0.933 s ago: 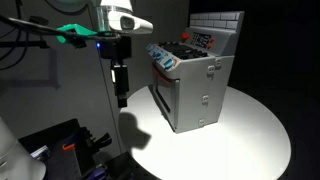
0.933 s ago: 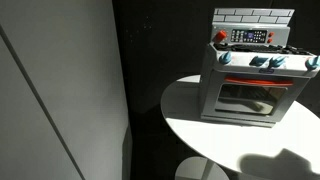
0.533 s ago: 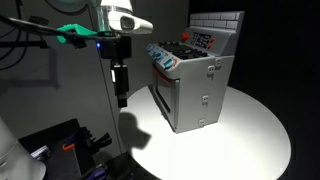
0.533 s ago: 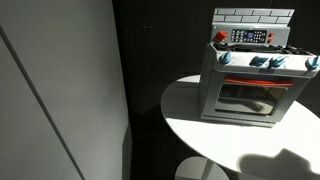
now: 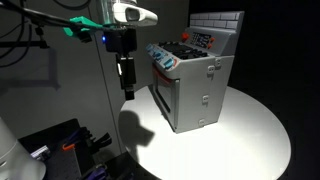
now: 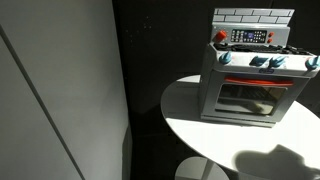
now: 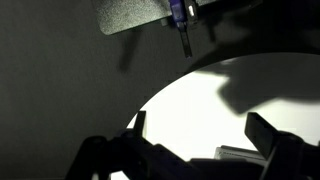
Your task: Tap the top button on the control panel of the stove twice
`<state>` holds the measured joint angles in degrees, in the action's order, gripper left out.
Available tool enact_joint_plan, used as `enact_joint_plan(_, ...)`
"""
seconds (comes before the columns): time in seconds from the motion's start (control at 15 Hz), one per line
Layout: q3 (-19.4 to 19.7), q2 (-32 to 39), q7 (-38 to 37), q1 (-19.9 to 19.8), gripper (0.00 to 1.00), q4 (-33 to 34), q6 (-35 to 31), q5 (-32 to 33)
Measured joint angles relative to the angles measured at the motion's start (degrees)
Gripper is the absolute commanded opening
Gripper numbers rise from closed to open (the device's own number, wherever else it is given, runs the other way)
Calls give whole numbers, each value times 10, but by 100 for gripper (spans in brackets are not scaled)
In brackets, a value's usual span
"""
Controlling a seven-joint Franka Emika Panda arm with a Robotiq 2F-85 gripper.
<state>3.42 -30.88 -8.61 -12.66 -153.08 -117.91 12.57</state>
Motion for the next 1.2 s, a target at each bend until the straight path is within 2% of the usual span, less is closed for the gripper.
enact_joint_plan(0.53,0,46,-4,13,100,69,-64,-37)
enact_joint_plan(1.2,0,160,-43,27,100,199,-162,-63)
